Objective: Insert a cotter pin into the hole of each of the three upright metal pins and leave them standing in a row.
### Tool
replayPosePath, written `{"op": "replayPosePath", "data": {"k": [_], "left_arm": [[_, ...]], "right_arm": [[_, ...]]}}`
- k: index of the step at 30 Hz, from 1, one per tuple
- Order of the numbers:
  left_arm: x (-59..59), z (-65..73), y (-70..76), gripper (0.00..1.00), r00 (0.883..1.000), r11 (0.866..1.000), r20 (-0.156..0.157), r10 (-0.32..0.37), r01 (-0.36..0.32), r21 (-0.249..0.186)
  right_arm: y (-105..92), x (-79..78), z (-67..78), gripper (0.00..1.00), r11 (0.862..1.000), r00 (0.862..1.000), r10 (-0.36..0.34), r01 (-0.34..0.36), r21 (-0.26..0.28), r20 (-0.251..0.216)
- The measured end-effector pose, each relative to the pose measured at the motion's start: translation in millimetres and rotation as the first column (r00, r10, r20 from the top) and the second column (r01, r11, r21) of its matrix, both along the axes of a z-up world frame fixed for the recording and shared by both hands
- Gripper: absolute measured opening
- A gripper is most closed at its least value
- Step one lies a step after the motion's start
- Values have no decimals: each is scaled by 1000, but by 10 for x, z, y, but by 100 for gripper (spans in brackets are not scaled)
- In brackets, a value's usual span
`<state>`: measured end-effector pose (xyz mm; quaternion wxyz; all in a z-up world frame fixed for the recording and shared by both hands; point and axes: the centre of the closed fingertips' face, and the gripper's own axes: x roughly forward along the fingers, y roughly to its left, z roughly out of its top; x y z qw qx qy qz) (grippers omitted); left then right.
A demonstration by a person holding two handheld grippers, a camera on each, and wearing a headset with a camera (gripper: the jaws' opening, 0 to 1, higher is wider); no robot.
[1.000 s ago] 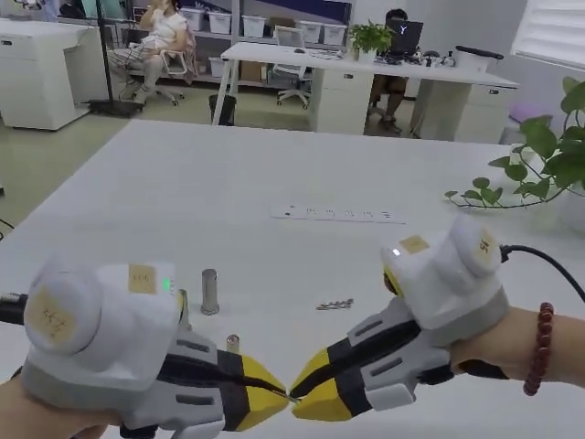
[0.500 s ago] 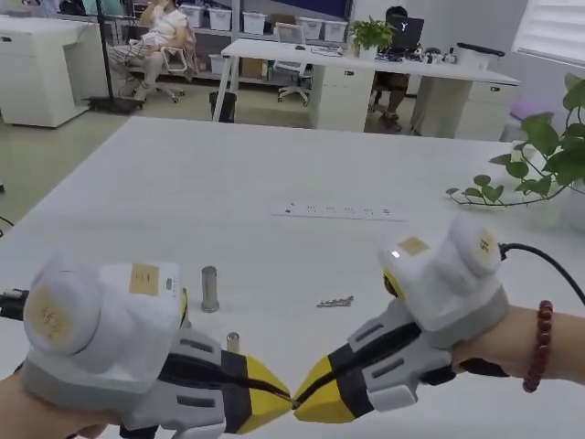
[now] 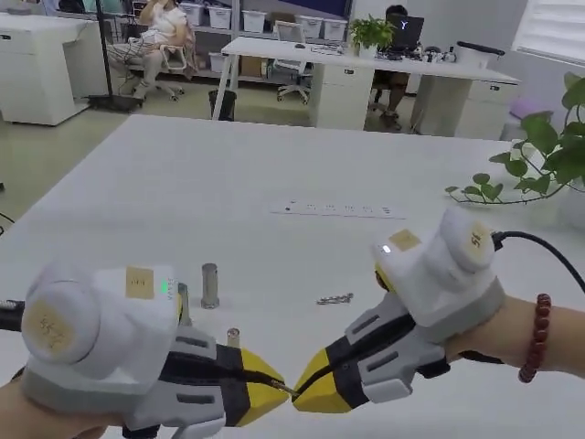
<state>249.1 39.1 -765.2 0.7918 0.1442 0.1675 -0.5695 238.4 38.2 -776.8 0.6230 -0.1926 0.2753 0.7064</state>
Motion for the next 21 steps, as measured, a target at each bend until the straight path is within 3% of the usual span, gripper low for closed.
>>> {"op": "replayPosePath", "data": {"k": [4, 9, 12, 18, 21], "left_arm": [[59, -20, 68, 10, 998, 998, 3, 55, -55, -9], [184, -62, 215, 13, 988, 987, -4, 158, -158, -19], [266, -73, 307, 13, 976, 976, -6, 217, -217, -30], [414, -129, 469, 13, 950, 950, -1, 311, -311, -18], [453, -157, 511, 13, 940, 940, -16, 340, -341, -14]], "right_arm": [[-28, 85, -4, 2, 999, 999, -28, 29, -37, 29], [-54, 168, -40, 2, 993, 996, -63, 68, -93, 55], [-81, 227, -90, 2, 984, 993, -91, 100, -146, 68], [-76, 315, -136, 3, 971, 990, -120, 134, -198, 79], [-67, 330, -173, 3, 966, 991, -111, 127, -226, 79]]}}
